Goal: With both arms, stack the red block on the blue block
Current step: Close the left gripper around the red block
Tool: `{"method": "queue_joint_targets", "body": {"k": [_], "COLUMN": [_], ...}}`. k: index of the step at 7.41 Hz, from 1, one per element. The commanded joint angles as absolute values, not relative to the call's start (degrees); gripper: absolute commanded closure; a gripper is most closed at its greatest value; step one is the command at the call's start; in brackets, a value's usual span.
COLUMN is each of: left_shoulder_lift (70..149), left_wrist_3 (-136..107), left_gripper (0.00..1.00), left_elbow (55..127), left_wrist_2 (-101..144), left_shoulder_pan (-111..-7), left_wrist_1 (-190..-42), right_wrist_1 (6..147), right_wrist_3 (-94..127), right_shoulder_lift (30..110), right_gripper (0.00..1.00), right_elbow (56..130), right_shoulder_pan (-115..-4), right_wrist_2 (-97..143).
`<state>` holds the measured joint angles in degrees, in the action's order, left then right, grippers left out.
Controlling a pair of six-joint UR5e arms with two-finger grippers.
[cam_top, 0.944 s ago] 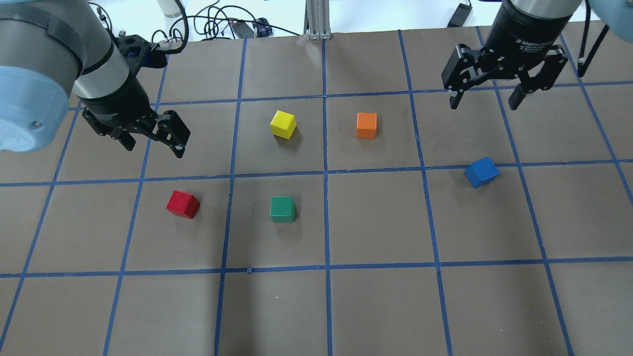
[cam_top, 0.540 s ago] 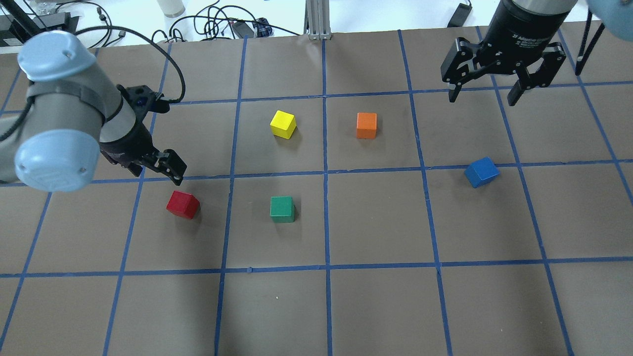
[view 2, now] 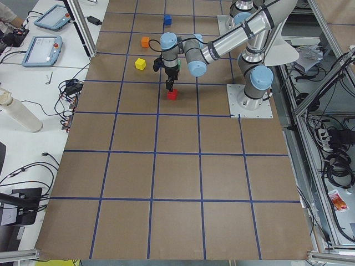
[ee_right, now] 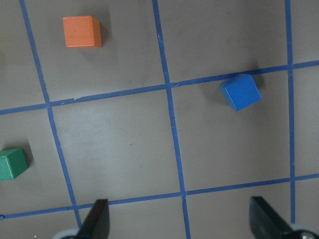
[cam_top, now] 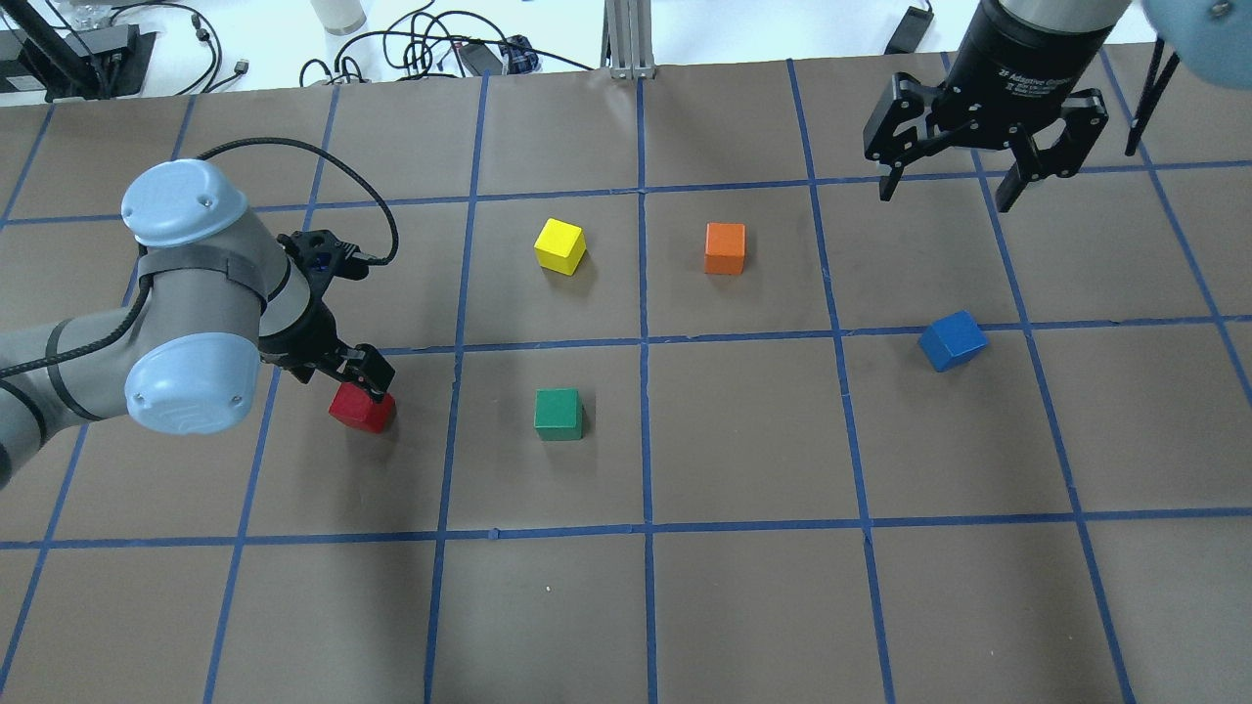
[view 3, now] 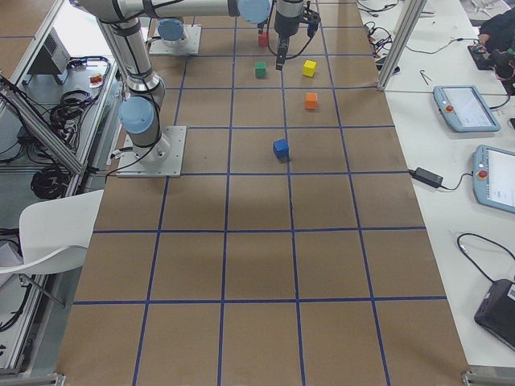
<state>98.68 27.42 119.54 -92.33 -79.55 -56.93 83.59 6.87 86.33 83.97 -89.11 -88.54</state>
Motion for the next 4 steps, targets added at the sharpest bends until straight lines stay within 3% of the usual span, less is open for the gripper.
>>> {"method": "queue_joint_targets", "body": {"k": [1,2,3,4], "left_shoulder_lift": [101.9,103.7,105.0,105.5], "left_wrist_3": [27.4,28.1,28.4,28.3], "left_gripper": [0.0,0.03,0.25,0.56], "left_elbow": [120.5,121.2,121.3,121.3], "left_wrist_2": [-92.5,-92.9,-92.9,-92.9], "left_shoulder_pan": [-79.5,-79.5,-79.5,-79.5], "left_wrist_1": [-53.6,-49.6,-46.8,-46.7], "right_wrist_1": [84.3,84.5,84.3,84.3], "right_wrist_3": [7.4,6.6,6.7,7.3], "right_shoulder_lift": [86.5,86.4,86.5,87.0], "right_gripper": [0.0,0.0,0.0,0.0], "right_elbow": [85.9,86.3,86.1,85.9], "right_shoulder_pan": [-90.2,-90.2,-90.1,-90.1], "right_wrist_2": [-88.5,-88.9,-89.3,-89.3]}}
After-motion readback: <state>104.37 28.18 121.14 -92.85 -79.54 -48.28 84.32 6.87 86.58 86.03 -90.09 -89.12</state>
